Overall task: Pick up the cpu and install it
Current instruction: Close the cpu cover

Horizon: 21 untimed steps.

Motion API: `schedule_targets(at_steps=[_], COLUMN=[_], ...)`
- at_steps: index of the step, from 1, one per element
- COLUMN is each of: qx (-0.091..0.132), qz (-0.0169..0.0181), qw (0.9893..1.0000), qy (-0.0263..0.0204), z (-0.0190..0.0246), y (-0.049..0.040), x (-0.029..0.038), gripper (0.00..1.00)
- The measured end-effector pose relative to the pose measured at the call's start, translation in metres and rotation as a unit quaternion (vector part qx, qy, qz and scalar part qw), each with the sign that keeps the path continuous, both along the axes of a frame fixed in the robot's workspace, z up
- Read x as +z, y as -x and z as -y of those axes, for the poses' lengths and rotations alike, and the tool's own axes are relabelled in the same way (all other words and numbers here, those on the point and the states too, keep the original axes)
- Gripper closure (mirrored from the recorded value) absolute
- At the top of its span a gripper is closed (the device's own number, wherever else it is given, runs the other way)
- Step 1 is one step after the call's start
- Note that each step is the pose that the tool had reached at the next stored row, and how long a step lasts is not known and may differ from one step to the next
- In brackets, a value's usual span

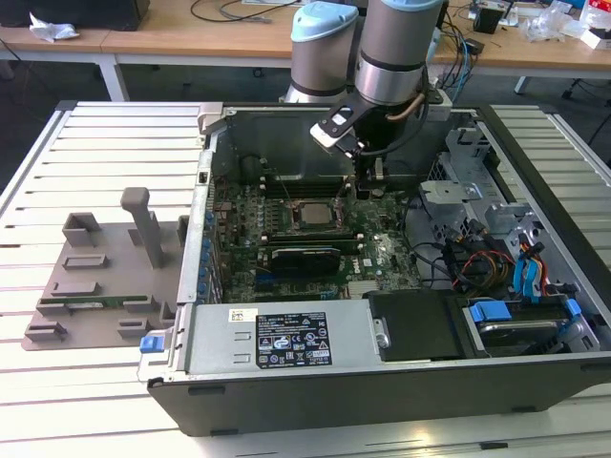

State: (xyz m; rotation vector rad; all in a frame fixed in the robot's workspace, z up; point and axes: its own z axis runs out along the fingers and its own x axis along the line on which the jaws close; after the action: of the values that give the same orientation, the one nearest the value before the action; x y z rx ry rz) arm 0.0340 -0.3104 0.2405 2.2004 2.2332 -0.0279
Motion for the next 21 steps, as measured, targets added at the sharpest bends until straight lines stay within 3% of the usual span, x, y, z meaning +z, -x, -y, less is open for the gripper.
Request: schedule_targets(at_steps=[14, 16, 17, 21], qx=[0.0, 0.0, 0.0, 0.0], qz=[0.0, 0.0, 0.0, 0.0], qw=[1.0, 1.0, 1.0, 1.0], qy=[0.0, -0.0001, 0.0, 0.0], z=[0.0, -0.0001, 0.0, 0.0], y=[0.0321, 0.0633, 0.0722, 0.0809], x=[-0.0022, -0.01, -0.0187, -0.0313], gripper=[0.89, 0.89, 0.89, 0.89])
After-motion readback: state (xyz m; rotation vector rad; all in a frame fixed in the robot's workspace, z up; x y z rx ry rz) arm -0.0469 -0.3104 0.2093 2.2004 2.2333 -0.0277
